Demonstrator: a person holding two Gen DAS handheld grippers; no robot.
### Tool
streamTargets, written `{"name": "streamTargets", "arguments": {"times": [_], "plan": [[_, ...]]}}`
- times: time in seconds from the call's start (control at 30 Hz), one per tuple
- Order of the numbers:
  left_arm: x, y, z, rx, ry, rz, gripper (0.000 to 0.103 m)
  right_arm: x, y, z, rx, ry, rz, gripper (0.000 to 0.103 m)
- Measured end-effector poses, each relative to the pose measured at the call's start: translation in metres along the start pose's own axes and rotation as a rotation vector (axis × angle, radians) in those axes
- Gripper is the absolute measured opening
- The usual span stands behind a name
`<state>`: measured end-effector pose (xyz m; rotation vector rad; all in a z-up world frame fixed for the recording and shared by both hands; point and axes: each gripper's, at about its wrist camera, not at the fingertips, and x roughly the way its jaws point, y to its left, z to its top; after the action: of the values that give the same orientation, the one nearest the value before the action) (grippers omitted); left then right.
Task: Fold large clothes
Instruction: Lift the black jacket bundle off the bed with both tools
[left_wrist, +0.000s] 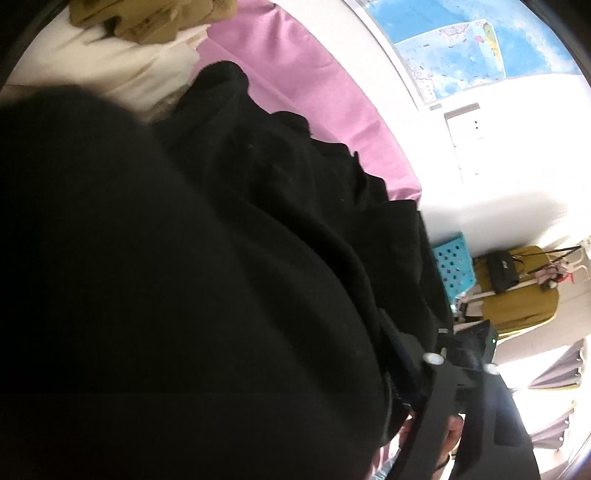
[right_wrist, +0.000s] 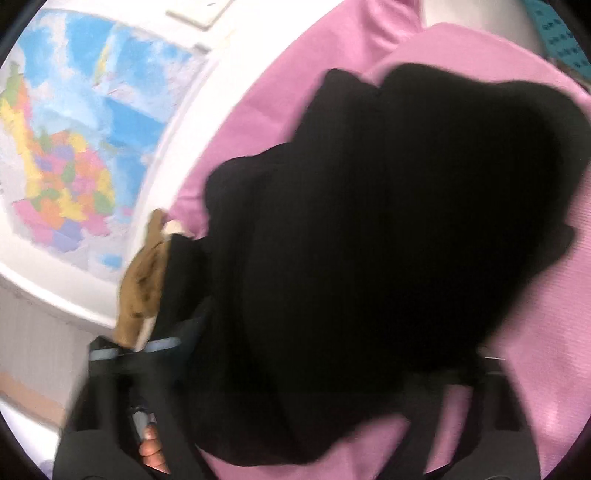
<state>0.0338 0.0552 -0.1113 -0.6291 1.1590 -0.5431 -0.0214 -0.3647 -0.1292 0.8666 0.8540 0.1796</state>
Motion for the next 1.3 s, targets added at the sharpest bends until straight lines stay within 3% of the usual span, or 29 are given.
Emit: {"name": "streamTargets", "arguments": {"times": [0.07, 0.27, 0.37, 0.6, 0.63, 0.67, 0.73, 0.77, 0.87, 0.93, 1.0, 1.03, 1.17, 1.3], "plan": [[0.001, 0.000, 0.002, 0.020, 0.003, 0.015, 0.055, -0.002, -0.012, 0.000, 0.034, 0.006, 0.048, 0.041], [-0.014, -0.007, -0.007, 0.107, -0.057, -0.014, 0.046, -0.021, -0.010, -0.013, -0.005, -0.025, 0.093, 0.025], [-0.018, -0.005, -0.009, 0.111, -0.048, -0.044, 0.044, -0.030, -0.014, -0.015, 0.046, -0.023, 0.179, 0.023], [-0.031, 0.002, -0.013, 0.110, -0.025, -0.088, 0.043, -0.040, -0.005, -0.019, 0.013, -0.032, 0.205, 0.023], [-0.029, 0.004, -0.012, 0.099, -0.016, -0.084, 0.043, -0.037, -0.009, -0.019, 0.002, -0.013, 0.173, 0.027], [-0.027, 0.007, -0.010, 0.090, -0.009, -0.081, 0.046, -0.033, -0.012, -0.019, 0.017, 0.002, 0.144, 0.037], [-0.017, 0.014, -0.005, 0.050, 0.021, -0.070, 0.050, -0.025, -0.021, -0.016, 0.068, 0.011, 0.161, 0.046], [-0.015, 0.018, -0.004, 0.024, 0.025, -0.088, 0.056, -0.022, -0.024, -0.014, 0.079, 0.006, 0.162, 0.056], [-0.012, 0.021, 0.000, 0.023, 0.023, -0.094, 0.061, -0.015, -0.021, -0.011, 0.073, -0.008, 0.173, 0.070], [-0.011, 0.018, 0.003, 0.032, 0.022, -0.091, 0.063, -0.006, -0.009, -0.010, 0.024, -0.007, 0.136, 0.073], [-0.015, 0.015, 0.001, 0.040, 0.016, -0.063, 0.053, 0.002, -0.001, -0.009, -0.002, 0.006, 0.099, 0.049], [-0.018, 0.009, -0.002, 0.054, 0.017, -0.060, 0.045, 0.006, -0.002, -0.006, 0.006, 0.024, 0.134, 0.028], [-0.043, -0.021, -0.010, 0.158, -0.012, -0.055, 0.039, -0.006, 0.007, -0.005, 0.006, 0.013, 0.193, 0.024], [-0.072, -0.057, -0.001, 0.221, -0.021, -0.095, 0.039, -0.029, 0.042, 0.009, -0.054, -0.031, 0.245, 0.023]]}}
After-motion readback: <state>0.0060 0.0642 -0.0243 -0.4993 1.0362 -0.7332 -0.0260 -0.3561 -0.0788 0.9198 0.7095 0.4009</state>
